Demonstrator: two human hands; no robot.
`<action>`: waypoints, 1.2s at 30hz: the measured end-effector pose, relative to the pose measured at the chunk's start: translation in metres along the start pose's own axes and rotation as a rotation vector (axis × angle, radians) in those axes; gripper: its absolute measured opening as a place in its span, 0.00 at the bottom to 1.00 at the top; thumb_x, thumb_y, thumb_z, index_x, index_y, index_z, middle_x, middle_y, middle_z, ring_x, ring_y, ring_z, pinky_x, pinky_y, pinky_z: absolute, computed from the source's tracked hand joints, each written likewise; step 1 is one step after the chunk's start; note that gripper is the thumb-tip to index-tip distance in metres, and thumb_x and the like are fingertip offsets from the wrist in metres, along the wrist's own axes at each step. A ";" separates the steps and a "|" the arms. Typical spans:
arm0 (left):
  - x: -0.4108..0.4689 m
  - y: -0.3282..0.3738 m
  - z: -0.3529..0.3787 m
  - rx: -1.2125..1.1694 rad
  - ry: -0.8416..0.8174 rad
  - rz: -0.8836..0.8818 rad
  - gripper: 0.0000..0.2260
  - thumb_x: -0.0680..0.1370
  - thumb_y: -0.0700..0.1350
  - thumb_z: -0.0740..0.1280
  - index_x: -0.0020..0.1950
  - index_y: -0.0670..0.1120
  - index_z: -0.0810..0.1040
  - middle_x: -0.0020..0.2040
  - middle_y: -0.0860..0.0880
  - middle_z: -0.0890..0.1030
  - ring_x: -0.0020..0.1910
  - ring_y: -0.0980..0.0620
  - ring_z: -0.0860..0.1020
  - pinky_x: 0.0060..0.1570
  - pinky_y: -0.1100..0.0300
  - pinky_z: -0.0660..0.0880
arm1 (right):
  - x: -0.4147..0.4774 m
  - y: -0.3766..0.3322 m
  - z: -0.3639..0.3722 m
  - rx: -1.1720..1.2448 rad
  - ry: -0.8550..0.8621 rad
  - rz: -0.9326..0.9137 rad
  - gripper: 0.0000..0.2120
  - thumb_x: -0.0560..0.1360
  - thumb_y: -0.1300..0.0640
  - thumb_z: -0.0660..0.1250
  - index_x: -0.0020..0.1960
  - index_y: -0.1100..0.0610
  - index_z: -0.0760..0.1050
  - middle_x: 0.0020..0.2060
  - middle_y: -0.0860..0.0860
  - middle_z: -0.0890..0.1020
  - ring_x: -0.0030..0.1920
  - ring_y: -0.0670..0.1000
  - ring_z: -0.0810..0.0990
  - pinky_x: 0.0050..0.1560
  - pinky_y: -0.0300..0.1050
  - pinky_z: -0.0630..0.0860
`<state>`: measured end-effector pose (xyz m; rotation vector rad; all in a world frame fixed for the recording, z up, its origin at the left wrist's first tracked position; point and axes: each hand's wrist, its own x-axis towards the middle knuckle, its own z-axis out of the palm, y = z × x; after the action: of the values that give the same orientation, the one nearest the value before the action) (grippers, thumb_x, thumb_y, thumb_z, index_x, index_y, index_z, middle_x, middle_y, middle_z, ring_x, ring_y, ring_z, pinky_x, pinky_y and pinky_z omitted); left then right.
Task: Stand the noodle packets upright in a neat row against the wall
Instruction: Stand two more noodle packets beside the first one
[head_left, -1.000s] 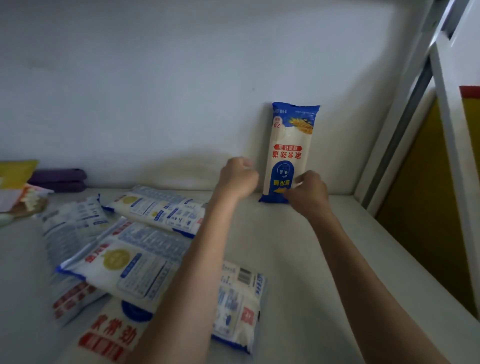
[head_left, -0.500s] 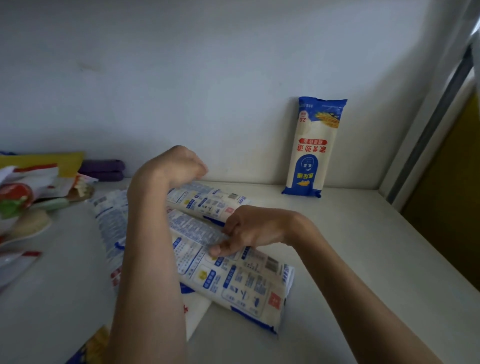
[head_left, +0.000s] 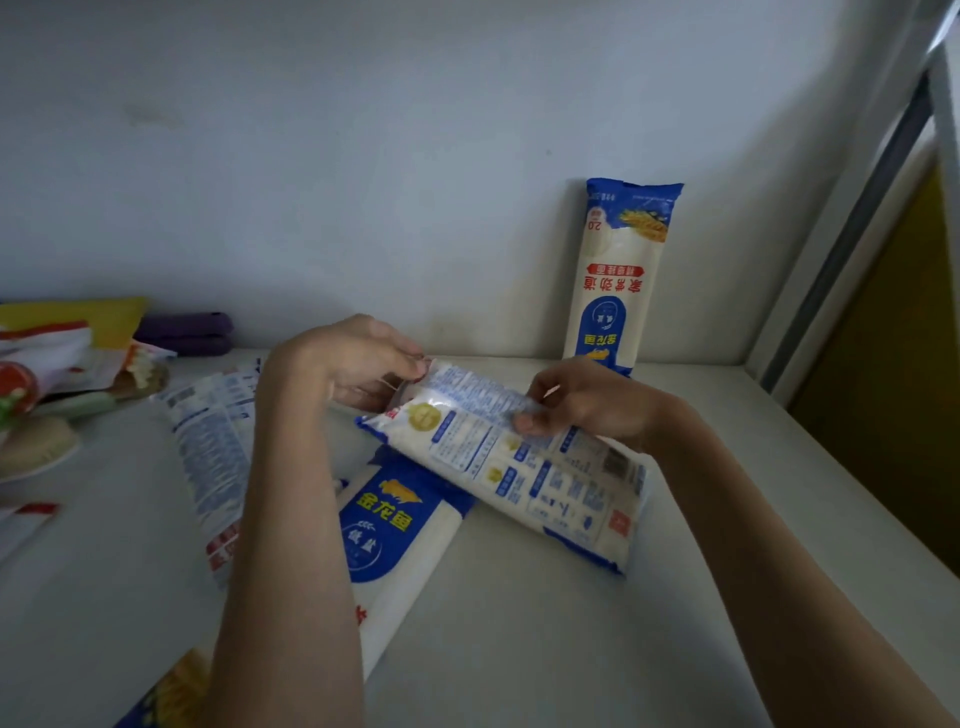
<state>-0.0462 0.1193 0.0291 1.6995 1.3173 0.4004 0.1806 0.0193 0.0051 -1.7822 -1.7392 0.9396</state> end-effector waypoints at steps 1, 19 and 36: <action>0.001 0.002 0.004 -0.030 -0.005 0.014 0.12 0.76 0.44 0.73 0.58 0.48 0.78 0.47 0.47 0.83 0.41 0.53 0.80 0.37 0.61 0.75 | -0.001 0.008 -0.004 0.037 0.043 0.015 0.12 0.71 0.50 0.74 0.44 0.58 0.78 0.43 0.55 0.86 0.44 0.53 0.86 0.45 0.44 0.81; 0.013 0.058 0.070 -0.692 0.226 0.382 0.11 0.69 0.36 0.77 0.49 0.44 0.83 0.46 0.46 0.87 0.44 0.48 0.86 0.46 0.50 0.83 | -0.003 0.026 -0.024 0.696 0.509 -0.183 0.13 0.67 0.62 0.77 0.43 0.63 0.73 0.47 0.59 0.86 0.48 0.57 0.86 0.49 0.51 0.82; 0.054 0.019 0.095 -0.353 0.231 0.364 0.16 0.70 0.33 0.76 0.51 0.50 0.78 0.49 0.49 0.84 0.45 0.54 0.82 0.45 0.59 0.80 | 0.038 0.036 0.009 0.326 0.705 0.040 0.12 0.71 0.65 0.73 0.54 0.61 0.82 0.47 0.51 0.84 0.46 0.48 0.81 0.43 0.40 0.77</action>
<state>0.0531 0.1230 -0.0202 1.6187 1.0148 1.0064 0.1962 0.0533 -0.0326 -1.6541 -1.0440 0.4745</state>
